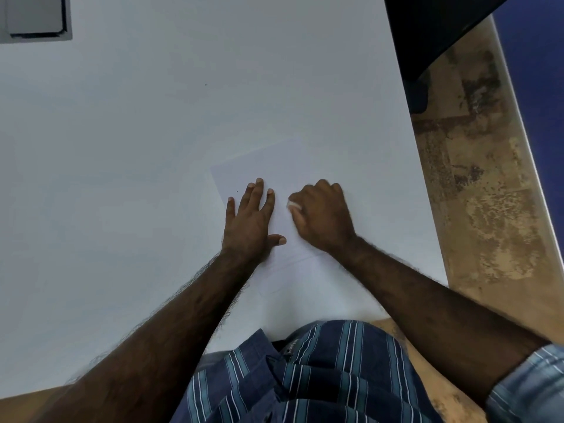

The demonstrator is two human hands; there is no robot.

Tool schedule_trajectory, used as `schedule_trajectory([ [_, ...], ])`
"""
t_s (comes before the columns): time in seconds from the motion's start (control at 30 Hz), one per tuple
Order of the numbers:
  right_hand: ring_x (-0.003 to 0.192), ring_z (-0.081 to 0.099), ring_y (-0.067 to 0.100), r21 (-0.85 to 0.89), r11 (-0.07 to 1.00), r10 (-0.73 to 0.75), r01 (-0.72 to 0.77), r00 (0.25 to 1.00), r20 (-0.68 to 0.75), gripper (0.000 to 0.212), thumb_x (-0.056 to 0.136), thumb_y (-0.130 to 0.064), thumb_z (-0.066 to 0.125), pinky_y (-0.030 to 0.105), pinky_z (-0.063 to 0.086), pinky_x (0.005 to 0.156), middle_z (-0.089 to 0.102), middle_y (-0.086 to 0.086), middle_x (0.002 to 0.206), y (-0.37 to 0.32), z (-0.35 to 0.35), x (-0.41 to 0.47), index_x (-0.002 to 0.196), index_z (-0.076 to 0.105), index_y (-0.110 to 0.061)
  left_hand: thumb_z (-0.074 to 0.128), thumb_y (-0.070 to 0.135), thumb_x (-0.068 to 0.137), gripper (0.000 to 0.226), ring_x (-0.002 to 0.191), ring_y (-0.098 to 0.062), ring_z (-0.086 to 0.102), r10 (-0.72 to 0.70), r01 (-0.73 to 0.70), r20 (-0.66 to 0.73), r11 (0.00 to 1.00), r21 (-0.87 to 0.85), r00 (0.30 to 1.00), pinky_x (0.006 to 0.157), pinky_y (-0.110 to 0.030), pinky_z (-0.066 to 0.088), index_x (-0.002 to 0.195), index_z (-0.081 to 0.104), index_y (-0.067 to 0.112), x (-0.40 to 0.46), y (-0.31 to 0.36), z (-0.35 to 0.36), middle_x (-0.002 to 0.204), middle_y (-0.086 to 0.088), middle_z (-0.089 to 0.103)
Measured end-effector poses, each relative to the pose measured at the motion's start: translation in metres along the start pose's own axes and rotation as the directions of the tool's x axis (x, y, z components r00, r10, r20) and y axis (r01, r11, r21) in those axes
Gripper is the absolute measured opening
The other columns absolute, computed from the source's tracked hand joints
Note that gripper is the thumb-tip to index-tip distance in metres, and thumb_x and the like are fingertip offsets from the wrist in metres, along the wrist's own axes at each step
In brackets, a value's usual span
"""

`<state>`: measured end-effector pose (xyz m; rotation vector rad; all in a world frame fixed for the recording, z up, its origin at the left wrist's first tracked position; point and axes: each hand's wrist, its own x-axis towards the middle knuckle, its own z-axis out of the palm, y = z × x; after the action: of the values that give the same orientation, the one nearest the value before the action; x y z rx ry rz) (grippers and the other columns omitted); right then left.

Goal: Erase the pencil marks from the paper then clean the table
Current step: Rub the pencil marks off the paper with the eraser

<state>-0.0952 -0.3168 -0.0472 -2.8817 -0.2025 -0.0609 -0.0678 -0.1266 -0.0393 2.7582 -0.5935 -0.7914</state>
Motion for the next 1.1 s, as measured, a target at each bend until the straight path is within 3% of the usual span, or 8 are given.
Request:
schedule_trajectory([
  [0.13,0.085,0.059,0.031,0.028,0.970,0.242,-0.241,0.966,-0.092,0.015,0.093,-0.025,0.060,0.044,0.044,0.076,0.070,0.000,0.087,0.010,-0.001,0.015,0.094,0.074,-0.018,0.066,0.060,0.090,0.106,0.158,-0.021,-0.014,-0.012,0.012,-0.010,1.000,0.021,1.000,0.128,-0.052,-0.004,0.165,0.002,0.021,0.001,0.001,0.001,0.171,-0.004,-0.018],
  [0.3,0.086,0.060,0.029,0.068,0.996,-0.061,0.058,0.997,0.046,0.024,0.098,-0.029,0.055,0.043,0.043,0.079,0.071,0.002,0.090,-0.016,0.001,-0.007,0.100,0.076,-0.018,0.061,0.064,0.091,0.104,0.159,-0.021,-0.013,-0.001,0.001,-0.013,1.000,0.028,1.000,0.128,-0.051,-0.004,0.165,0.001,0.021,0.000,-0.001,0.002,0.171,-0.005,-0.018],
  [0.43,0.083,0.059,0.032,0.023,0.976,0.219,-0.218,0.972,-0.084,0.015,0.093,-0.027,0.060,0.043,0.040,0.075,0.069,0.001,0.084,0.013,-0.004,0.016,0.091,0.073,-0.019,0.064,0.061,0.091,0.105,0.158,-0.021,-0.014,-0.009,0.009,-0.011,1.000,0.019,1.000,0.128,-0.051,-0.004,0.165,0.001,0.021,0.001,0.001,0.001,0.171,-0.004,-0.019],
  [0.5,0.082,0.058,0.031,0.045,0.961,0.277,-0.273,0.954,-0.119,0.015,0.093,-0.026,0.060,0.043,0.041,0.074,0.068,0.001,0.084,0.014,-0.003,0.019,0.091,0.072,-0.018,0.065,0.060,0.091,0.106,0.158,-0.021,-0.015,-0.014,0.015,-0.005,1.000,0.017,1.000,0.128,-0.051,-0.004,0.165,0.001,0.021,0.001,0.001,0.001,0.171,-0.004,-0.019],
  [0.67,0.090,0.061,0.028,0.051,0.999,-0.022,0.021,0.999,0.035,0.021,0.098,-0.030,0.058,0.043,0.043,0.081,0.072,0.000,0.094,-0.009,0.004,0.005,0.103,0.076,-0.020,0.062,0.063,0.091,0.105,0.158,-0.022,-0.015,0.001,-0.001,0.008,1.000,0.016,1.000,0.128,-0.051,-0.005,0.165,0.000,0.021,0.000,0.000,-0.001,0.171,-0.005,-0.019],
  [0.87,0.086,0.059,0.032,0.030,0.959,0.284,-0.283,0.952,-0.117,0.015,0.094,-0.028,0.060,0.044,0.041,0.077,0.069,0.000,0.087,0.017,-0.001,0.031,0.092,0.072,-0.021,0.067,0.059,0.090,0.106,0.158,-0.021,-0.015,-0.016,0.016,-0.005,1.000,0.017,1.000,0.128,-0.052,-0.004,0.165,0.002,0.021,0.000,0.001,0.000,0.171,-0.003,-0.018],
  [1.03,0.090,0.061,0.029,0.026,1.000,-0.007,0.006,1.000,0.002,0.022,0.098,-0.029,0.056,0.044,0.040,0.081,0.071,0.001,0.094,-0.016,0.009,0.016,0.101,0.075,-0.018,0.061,0.065,0.091,0.104,0.158,-0.022,-0.014,0.003,-0.003,0.001,1.000,0.031,1.000,0.127,-0.052,-0.004,0.165,0.002,0.021,0.000,-0.001,0.002,0.171,-0.005,-0.018],
  [1.1,0.089,0.061,0.030,0.004,1.000,0.022,-0.022,1.000,-0.020,0.020,0.097,-0.029,0.058,0.044,0.041,0.079,0.071,0.001,0.093,-0.008,0.007,0.022,0.100,0.075,-0.020,0.062,0.063,0.092,0.104,0.158,-0.022,-0.014,-0.001,0.001,0.001,1.000,0.030,1.000,0.128,-0.052,-0.004,0.165,0.002,0.021,0.000,0.000,0.001,0.171,-0.005,-0.018],
])
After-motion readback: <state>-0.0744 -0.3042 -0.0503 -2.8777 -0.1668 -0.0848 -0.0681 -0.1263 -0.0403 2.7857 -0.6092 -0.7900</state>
